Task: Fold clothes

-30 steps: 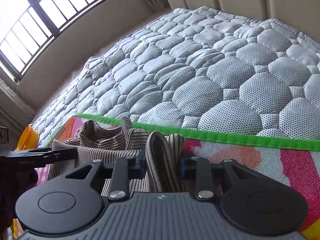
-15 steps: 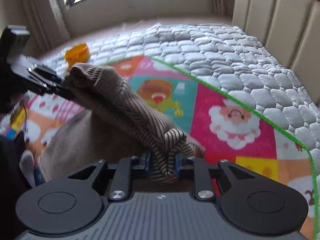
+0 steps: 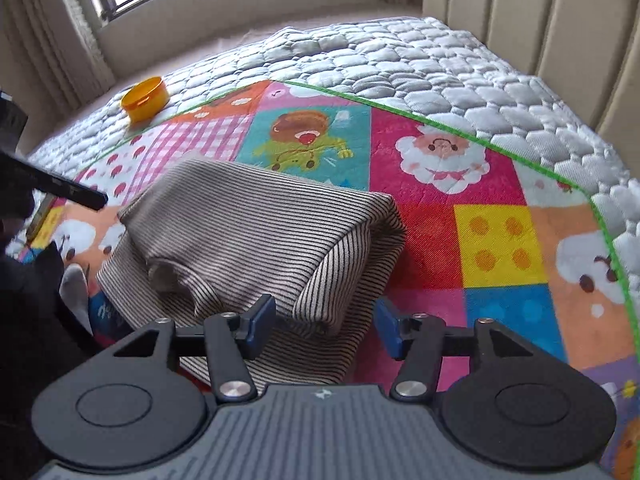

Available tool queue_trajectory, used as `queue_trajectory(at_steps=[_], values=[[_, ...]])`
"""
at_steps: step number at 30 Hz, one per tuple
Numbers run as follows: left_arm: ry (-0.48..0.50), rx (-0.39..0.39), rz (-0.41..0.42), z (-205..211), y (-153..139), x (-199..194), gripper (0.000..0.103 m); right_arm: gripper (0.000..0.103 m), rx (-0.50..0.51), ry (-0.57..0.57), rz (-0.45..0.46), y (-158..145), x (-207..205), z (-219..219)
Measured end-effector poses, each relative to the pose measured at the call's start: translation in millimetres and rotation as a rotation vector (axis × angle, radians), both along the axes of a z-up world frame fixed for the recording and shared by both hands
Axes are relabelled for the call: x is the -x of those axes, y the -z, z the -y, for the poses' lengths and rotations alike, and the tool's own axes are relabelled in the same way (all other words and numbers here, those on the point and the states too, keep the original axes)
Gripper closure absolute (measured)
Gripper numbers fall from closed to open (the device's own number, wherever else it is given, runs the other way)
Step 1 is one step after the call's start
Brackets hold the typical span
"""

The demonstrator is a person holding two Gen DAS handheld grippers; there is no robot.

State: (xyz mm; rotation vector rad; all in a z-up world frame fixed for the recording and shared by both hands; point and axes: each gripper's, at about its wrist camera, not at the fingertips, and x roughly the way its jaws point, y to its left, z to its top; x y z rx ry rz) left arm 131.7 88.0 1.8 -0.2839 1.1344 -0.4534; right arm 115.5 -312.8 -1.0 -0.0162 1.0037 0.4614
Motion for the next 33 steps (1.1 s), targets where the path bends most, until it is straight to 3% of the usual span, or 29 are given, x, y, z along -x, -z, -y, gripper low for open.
queue_trajectory(at_steps=[6, 7, 8, 9, 10, 11, 15, 17, 20, 23, 28, 33], values=[[-0.067, -0.082, -0.045, 22.8, 50.7, -29.3, 0.024, 0.047, -0.063, 0.093, -0.087, 51.9, -44.2, -24.7], [-0.067, -0.088, -0.039, 23.9, 54.8, -31.9, 0.024, 0.057, -0.055, 0.083, -0.081, 57.5, -48.9, -30.4], [-0.066, -0.094, -0.032, 25.1, 58.9, -34.5, 0.032, 0.069, -0.046, 0.068, -0.069, 62.2, -53.1, -36.5], [-0.056, -0.097, -0.013, 26.3, 61.2, -36.5, 0.042, 0.072, -0.041, 0.057, -0.054, 65.1, -57.5, -42.2], [-0.038, -0.098, 0.020, 27.4, 61.0, -38.8, 0.064, 0.076, -0.035, 0.054, -0.039, 66.0, -63.0, -47.6], [-0.030, -0.098, 0.048, 28.2, 60.6, -43.4, 0.070, 0.077, -0.030, 0.059, -0.025, 66.1, -70.6, -52.6], [-0.090, -0.103, 0.088, 28.8, 59.6, -82.7, 0.076, 0.081, -0.068, 0.120, 0.032, 51.2, -108.3, -54.3], [-0.124, -0.085, 0.103, 25.4, 49.3, -98.4, 0.080, 0.082, -0.101, 0.098, 0.058, 32.8, -109.2, -48.1], [-0.099, -0.049, 0.144, 22.5, 20.0, -98.5, 0.081, 0.082, -0.134, 0.051, 0.076, 9.7, -97.8, -36.6], [-0.040, -0.046, 0.151, 20.7, 5.9, -79.2, 0.081, 0.082, -0.119, 0.018, 0.053, 11.4, -80.9, -29.3], [-0.033, -0.112, 0.042, 18.2, 40.0, -53.7, 0.082, 0.081, -0.027, 0.048, -0.025, 58.5, -69.8, -30.8], [-0.133, -0.090, 0.017, 7.8, 64.6, -46.1, 0.074, 0.072, 0.025, 0.080, 0.030, 67.6, -55.1, -36.6]])
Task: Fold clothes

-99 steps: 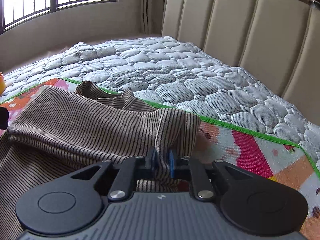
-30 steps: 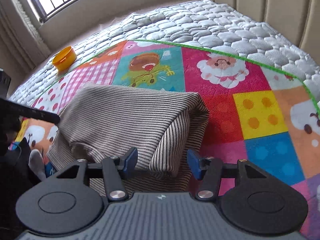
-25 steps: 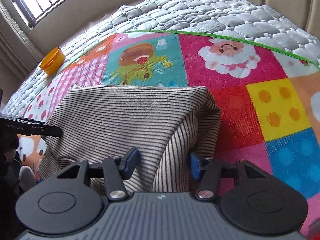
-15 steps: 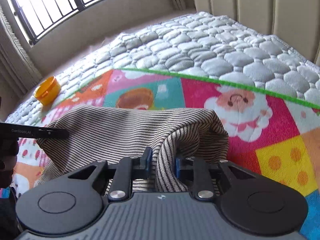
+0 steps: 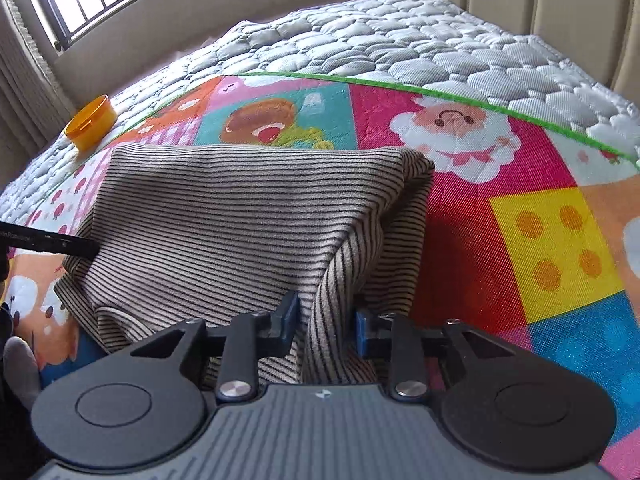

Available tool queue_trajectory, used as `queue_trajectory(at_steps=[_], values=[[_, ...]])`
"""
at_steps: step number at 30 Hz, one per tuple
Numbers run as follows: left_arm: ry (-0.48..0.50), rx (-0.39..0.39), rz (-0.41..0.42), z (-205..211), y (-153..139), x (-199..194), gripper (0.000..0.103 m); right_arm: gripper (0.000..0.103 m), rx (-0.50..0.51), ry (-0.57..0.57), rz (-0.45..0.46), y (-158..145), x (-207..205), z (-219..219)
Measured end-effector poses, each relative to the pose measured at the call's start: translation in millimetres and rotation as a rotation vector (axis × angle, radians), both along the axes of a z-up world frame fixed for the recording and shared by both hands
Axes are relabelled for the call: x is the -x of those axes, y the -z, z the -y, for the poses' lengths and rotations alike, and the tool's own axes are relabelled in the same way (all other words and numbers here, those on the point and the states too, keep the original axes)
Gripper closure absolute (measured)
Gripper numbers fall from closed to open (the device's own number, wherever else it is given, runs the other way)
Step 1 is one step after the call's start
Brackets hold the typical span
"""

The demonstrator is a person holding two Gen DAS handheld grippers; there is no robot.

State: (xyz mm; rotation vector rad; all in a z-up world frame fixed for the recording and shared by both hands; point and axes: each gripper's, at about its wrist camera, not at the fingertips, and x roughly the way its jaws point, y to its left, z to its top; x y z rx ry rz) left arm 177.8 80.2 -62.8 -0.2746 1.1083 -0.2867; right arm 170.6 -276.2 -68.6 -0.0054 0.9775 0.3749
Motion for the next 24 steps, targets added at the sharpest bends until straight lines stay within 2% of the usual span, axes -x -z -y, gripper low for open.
queue_trajectory(at_steps=[5, 6, 9, 10, 14, 16, 18, 20, 24], values=[[-0.010, 0.000, 0.064, -6.1, -3.8, 8.8, 0.072, 0.054, 0.095, 0.008, 0.006, 0.9, 7.1, -6.2], [-0.009, -0.003, 0.077, -6.3, -6.9, 11.1, 0.072, 0.052, 0.117, 0.004, 0.011, 0.6, 8.4, -8.3], [-0.025, -0.021, 0.130, -7.6, -19.4, 18.7, 0.062, 0.049, 0.154, -0.007, 0.021, -2.0, 13.3, -12.6], [-0.032, -0.024, 0.149, -8.5, -24.2, 21.5, 0.061, 0.049, 0.156, -0.009, 0.025, -3.7, 14.8, -12.9], [-0.036, 0.038, 0.206, -8.7, -41.2, 30.3, 0.049, 0.047, 0.102, 0.027, 0.047, -16.2, 16.7, -6.1], [-0.020, 0.061, 0.229, -3.0, -47.8, 30.2, 0.046, 0.043, 0.059, 0.049, 0.063, -23.1, 16.8, 0.2], [-0.005, 0.077, 0.244, 3.5, -51.0, 28.4, 0.038, 0.041, 0.022, 0.079, 0.078, -29.0, 16.7, 8.4], [0.017, 0.083, 0.249, 13.6, -50.9, 26.1, 0.035, 0.041, -0.005, 0.118, 0.092, -33.4, 15.6, 18.4], [0.082, 0.090, 0.255, 32.4, -49.6, 22.7, 0.032, 0.041, 0.019, 0.182, 0.144, -39.6, 10.2, 29.7]])
